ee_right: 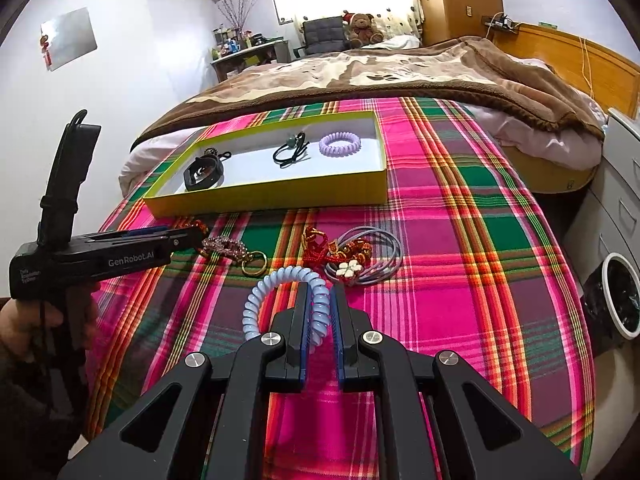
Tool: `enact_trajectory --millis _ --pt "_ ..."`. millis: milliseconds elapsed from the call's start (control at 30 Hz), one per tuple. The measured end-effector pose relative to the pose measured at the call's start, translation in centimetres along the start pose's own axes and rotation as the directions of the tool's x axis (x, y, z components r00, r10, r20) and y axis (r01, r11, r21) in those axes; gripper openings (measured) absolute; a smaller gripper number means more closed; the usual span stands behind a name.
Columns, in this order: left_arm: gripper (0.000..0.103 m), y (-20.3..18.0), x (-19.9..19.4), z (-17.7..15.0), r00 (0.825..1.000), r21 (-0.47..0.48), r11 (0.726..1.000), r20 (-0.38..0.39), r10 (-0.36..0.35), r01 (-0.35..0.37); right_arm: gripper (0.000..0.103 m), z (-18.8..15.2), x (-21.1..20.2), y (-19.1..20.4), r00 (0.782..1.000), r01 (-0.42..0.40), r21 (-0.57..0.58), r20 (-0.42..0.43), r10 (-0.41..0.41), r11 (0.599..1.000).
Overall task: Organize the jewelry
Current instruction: 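Grasp the red knotted hair clip with the left gripper, then carry the blue coil and red clip with both grippers over the yellow box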
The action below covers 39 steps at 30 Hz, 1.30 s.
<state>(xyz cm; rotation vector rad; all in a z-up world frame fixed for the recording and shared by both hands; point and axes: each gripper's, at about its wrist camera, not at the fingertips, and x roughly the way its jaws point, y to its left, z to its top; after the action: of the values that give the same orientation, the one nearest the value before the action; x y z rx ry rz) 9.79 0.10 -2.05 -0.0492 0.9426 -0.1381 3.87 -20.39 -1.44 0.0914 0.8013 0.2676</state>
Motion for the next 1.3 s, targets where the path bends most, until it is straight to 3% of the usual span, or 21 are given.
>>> enact_trajectory --millis 200,333,1300 --pt "0.027 0.4 0.1 0.3 1.000 0.008 1.000 0.003 0.002 -0.002 0.010 0.1 0.2 0.1 1.000 0.000 0.000 -0.002 0.000 1.000" --pt "0.022 0.3 0.1 0.3 1.000 0.019 1.000 0.008 0.000 0.000 0.010 0.2 0.2 0.1 1.000 0.001 -0.002 -0.001 -0.001 1.000" --pt "0.021 1.5 -3.3 0.9 0.996 -0.024 0.999 0.081 -0.036 0.038 0.010 1.8 -0.8 0.6 0.999 0.001 -0.011 0.043 0.000 1.000"
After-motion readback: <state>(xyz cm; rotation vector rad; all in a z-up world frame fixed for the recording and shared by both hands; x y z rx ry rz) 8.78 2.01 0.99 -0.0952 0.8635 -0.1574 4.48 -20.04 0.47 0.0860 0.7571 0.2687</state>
